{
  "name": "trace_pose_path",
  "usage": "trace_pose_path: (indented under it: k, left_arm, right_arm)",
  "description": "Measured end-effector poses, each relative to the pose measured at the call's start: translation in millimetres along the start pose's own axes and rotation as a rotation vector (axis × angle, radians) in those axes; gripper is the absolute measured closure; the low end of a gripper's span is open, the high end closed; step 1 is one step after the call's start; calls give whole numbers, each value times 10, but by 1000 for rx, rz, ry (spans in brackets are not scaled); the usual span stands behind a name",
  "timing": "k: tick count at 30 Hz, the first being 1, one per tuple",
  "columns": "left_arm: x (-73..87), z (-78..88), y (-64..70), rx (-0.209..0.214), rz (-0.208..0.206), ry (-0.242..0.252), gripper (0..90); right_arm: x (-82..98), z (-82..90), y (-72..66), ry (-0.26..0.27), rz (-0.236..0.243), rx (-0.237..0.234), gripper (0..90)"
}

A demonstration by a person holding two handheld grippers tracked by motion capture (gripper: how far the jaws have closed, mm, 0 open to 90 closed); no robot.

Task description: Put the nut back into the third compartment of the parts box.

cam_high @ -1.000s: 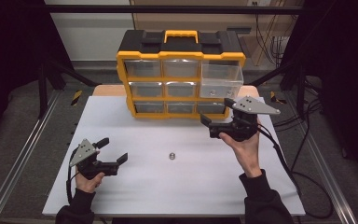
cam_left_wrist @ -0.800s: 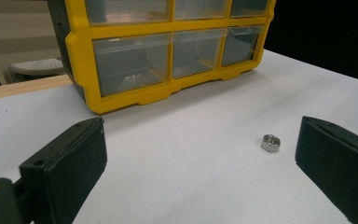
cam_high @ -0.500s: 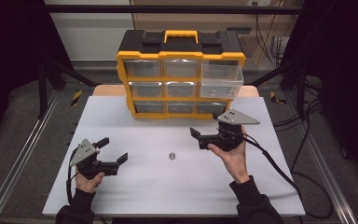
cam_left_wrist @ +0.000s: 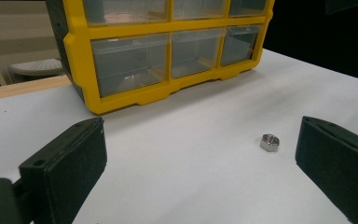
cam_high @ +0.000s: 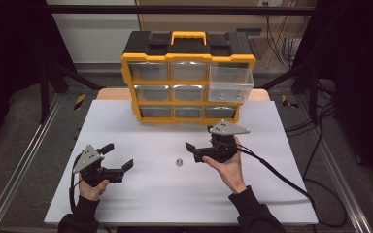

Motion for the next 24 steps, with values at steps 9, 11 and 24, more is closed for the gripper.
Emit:
trace_pose_path:
  k: [9, 11, 24]
  left_arm:
    - [1, 0, -1, -1, -1, -1, 16]
    - [2, -1, 0, -1, -1, -2, 16]
    - [2, -2, 4, -1, -4, -3, 15]
  right_arm:
    - [191, -197, -37, -59, -1, -15, 58]
    - [235, -236, -50, -72, -4, -24, 58]
    - [517, -460, -98, -155, -4, -41, 64]
Point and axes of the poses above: each handheld gripper's, and its own axes: z roughly backward along the jaws, x roughly out of its underside, y roughly to its right, the point moved 1 cm from there along -z, roughly forward along the jaws, and after that the axes turned 10 degrees about y, right-handed, at the moved point
